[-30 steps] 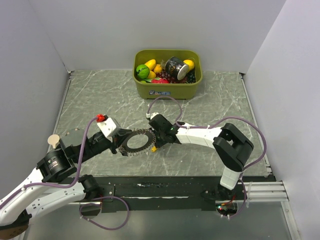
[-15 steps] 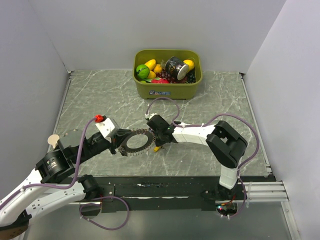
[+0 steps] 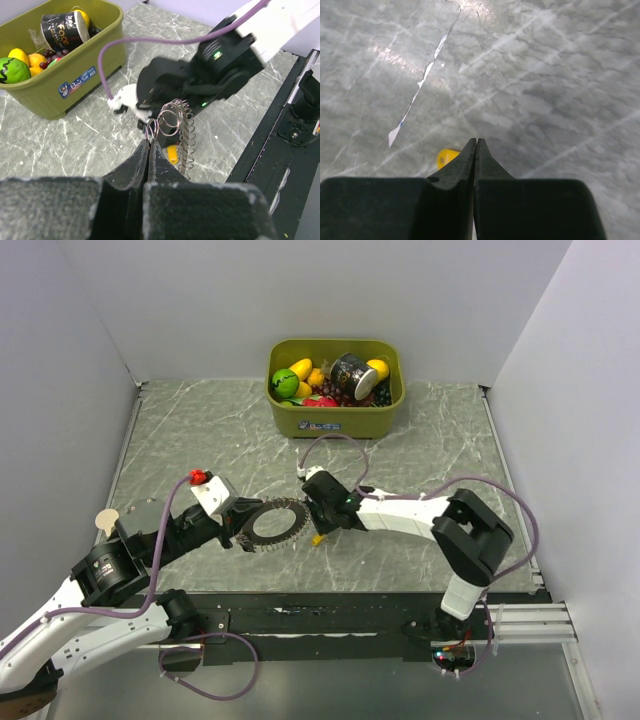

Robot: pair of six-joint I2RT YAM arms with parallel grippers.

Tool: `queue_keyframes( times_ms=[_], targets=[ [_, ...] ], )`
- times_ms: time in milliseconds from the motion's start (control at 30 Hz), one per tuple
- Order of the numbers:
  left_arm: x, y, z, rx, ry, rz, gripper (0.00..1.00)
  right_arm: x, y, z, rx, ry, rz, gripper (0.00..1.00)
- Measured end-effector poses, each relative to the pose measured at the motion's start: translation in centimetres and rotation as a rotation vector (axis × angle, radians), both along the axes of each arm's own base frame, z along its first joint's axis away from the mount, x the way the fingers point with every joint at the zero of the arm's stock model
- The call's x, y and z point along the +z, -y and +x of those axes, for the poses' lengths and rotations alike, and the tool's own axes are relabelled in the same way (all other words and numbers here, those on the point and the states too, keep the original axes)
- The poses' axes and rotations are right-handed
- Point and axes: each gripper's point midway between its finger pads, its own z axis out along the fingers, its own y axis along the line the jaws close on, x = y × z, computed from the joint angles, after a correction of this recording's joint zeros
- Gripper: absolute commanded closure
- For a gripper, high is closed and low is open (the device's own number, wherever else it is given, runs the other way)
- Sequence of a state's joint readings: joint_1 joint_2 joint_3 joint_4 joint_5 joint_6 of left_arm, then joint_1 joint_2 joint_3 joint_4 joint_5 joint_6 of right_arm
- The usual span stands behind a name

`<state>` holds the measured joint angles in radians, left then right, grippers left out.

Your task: Put the keys on the keyring

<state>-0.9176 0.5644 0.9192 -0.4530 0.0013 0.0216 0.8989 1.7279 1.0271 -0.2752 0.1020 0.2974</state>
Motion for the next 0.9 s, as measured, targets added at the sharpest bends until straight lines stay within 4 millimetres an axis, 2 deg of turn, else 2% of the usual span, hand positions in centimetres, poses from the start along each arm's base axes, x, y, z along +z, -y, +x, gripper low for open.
queue_keyframes(
  times_ms=[200, 367, 533, 633, 867, 900],
  targets=[
    [-0.2, 0.0, 0.1, 0.008, -0.002, 0.005, 0.99, 3.2, 0.4, 0.3, -0.009, 0.073, 0.054, 1.0],
    [-0.8, 0.3, 0.4, 0.007, -0.016, 0.023, 0.99, 5.5, 1.7, 0.0, -0.013, 0.142, 0.101, 1.0],
    [-2.0, 1.0, 0.9, 0.007, -0.041, 0.058, 0.99, 6.7, 3.0, -0.8, 0.039, 0.192, 0.165, 1.0],
    [-2.5, 1.3, 1.2, 0.007, -0.053, 0.076, 0.99, 5.6, 2.9, -1.0, 0.083, 0.172, 0.139, 1.0],
    [-2.6, 1.6, 1.4, 0.007, -0.054, 0.079, 0.99, -0.2, 3.6, -3.0, 0.156, 0.018, -0.005, 1.0],
    [-2.5, 1.6, 1.4, 0.007, -0.051, 0.074, 0.99, -0.7, 3.7, -3.3, 0.161, 0.005, -0.017, 0.93]
  ],
)
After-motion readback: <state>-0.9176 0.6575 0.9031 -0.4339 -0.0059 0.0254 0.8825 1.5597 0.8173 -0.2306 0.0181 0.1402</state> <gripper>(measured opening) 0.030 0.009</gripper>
